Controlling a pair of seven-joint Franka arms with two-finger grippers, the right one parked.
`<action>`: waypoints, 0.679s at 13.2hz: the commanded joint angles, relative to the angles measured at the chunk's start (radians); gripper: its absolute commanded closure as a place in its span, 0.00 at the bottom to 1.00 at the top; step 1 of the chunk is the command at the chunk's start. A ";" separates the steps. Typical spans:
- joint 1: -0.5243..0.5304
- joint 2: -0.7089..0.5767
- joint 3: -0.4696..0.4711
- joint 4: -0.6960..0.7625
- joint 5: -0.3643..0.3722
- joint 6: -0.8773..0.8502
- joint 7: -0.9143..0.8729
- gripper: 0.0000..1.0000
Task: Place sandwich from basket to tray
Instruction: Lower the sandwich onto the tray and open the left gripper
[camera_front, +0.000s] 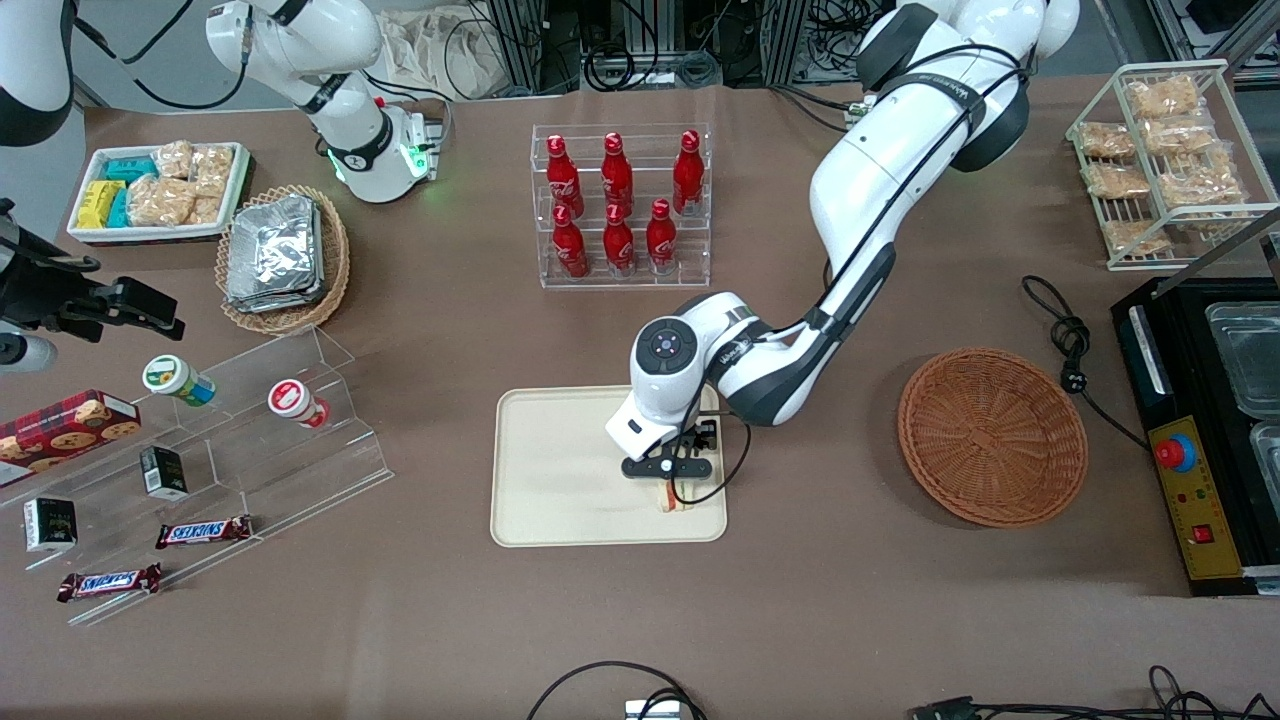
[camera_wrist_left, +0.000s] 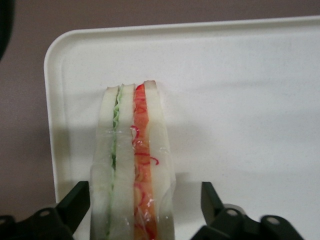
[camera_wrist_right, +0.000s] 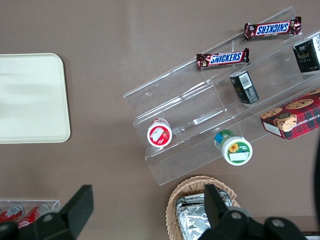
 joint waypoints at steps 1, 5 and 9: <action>0.000 -0.018 0.004 0.031 0.011 -0.006 -0.051 0.00; 0.059 -0.102 0.003 0.033 -0.001 -0.014 -0.113 0.00; 0.123 -0.208 0.001 0.041 -0.070 -0.158 -0.118 0.00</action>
